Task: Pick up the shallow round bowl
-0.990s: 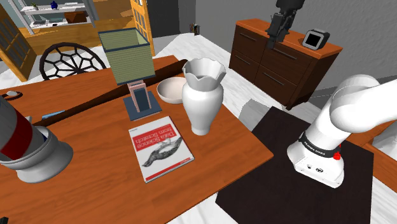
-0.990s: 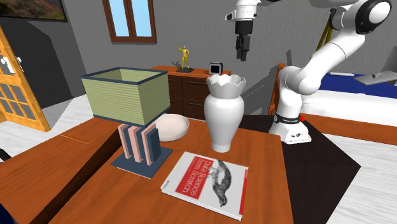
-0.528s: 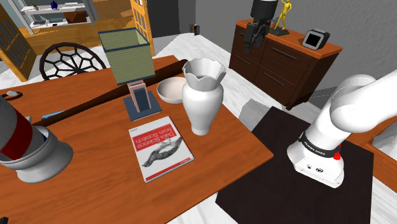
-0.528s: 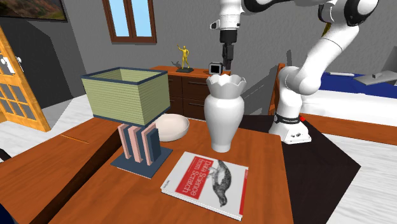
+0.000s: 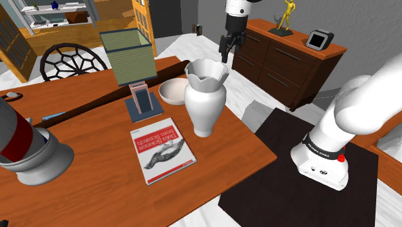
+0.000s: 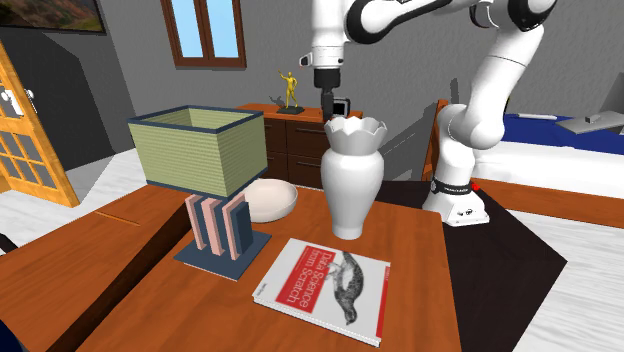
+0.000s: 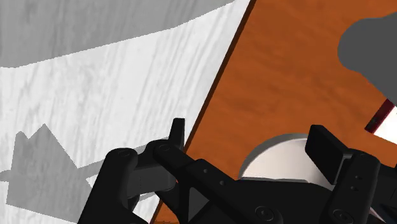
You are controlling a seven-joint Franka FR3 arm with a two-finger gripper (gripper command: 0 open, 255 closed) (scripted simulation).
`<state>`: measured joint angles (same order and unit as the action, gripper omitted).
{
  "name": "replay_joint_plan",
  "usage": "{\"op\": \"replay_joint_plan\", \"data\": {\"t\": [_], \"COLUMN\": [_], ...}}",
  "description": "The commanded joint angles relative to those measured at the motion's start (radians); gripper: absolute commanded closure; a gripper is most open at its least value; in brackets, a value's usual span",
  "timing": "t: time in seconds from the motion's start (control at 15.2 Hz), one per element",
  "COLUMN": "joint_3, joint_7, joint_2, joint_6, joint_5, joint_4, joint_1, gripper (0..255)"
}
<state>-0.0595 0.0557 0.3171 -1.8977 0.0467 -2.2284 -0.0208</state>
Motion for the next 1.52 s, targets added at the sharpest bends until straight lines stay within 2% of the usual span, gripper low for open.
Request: {"op": "replay_joint_plan", "data": {"t": [0.0, 0.53, 0.99, 1.45], "joint_3": [-0.006, -0.028, -0.033, -0.032], "joint_7": [0.007, 0.05, 0.085, 0.085], "joint_2": [-0.071, -0.381, -0.661, -0.694], "joint_6": [-0.041, -0.133, -0.145, -0.214], "joint_5": [-0.001, -0.022, -0.05, -0.053], "joint_4": [0.03, 0.247, 0.513, 0.477], "joint_1": [-0.001, -0.014, -0.036, -0.037], "gripper": [0, 0, 0, 0]}}
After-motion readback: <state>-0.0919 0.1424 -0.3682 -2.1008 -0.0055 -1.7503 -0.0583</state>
